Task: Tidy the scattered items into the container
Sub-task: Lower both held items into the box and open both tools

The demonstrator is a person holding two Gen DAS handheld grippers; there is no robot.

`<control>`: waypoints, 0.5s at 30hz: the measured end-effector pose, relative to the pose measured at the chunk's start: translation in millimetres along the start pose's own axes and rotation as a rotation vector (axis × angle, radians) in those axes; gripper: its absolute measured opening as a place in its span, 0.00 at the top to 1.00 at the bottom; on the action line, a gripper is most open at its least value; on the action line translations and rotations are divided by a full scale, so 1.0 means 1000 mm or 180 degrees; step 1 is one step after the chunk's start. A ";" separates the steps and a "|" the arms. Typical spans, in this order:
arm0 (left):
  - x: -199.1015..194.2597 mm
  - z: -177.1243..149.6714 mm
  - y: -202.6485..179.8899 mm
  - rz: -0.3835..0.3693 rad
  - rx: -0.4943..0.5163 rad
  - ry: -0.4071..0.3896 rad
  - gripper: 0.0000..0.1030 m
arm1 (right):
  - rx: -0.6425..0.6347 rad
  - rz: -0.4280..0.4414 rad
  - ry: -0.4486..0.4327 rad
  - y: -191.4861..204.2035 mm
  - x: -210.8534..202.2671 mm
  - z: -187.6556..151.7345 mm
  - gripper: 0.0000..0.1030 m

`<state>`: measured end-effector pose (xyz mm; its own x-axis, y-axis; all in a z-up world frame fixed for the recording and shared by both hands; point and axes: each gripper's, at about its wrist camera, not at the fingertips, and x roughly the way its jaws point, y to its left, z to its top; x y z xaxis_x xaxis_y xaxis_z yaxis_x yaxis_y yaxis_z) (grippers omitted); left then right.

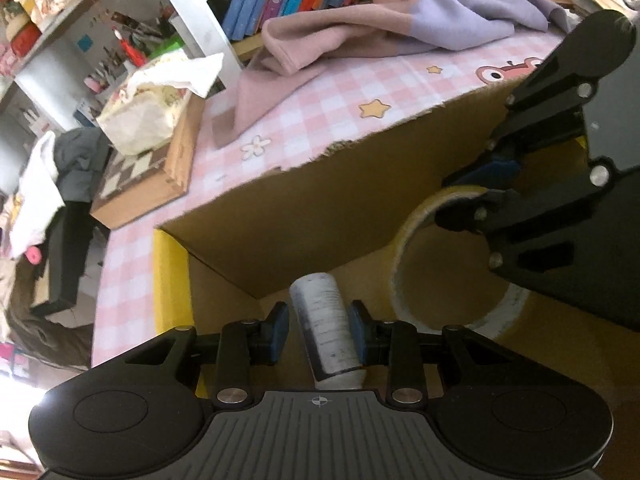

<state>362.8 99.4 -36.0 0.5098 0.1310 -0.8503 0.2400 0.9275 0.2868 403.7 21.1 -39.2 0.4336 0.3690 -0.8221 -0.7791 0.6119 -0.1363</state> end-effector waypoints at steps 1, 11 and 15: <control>0.000 0.000 0.000 -0.0024 0.0003 -0.0003 0.65 | 0.0000 -0.0002 0.0004 0.001 0.000 0.000 0.86; -0.002 -0.002 0.002 0.0080 0.0158 -0.0117 0.41 | 0.0224 -0.0105 -0.0066 0.006 -0.006 -0.001 0.73; -0.005 -0.003 0.010 0.0175 0.0088 -0.0152 0.41 | 0.0385 -0.0123 -0.0018 0.009 -0.006 0.001 0.68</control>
<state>360.5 109.5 -30.2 0.5615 0.1640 -0.8110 0.2329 0.9092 0.3452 394.2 25.3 -34.8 0.4652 0.3472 -0.8142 -0.7016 0.7055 -0.1000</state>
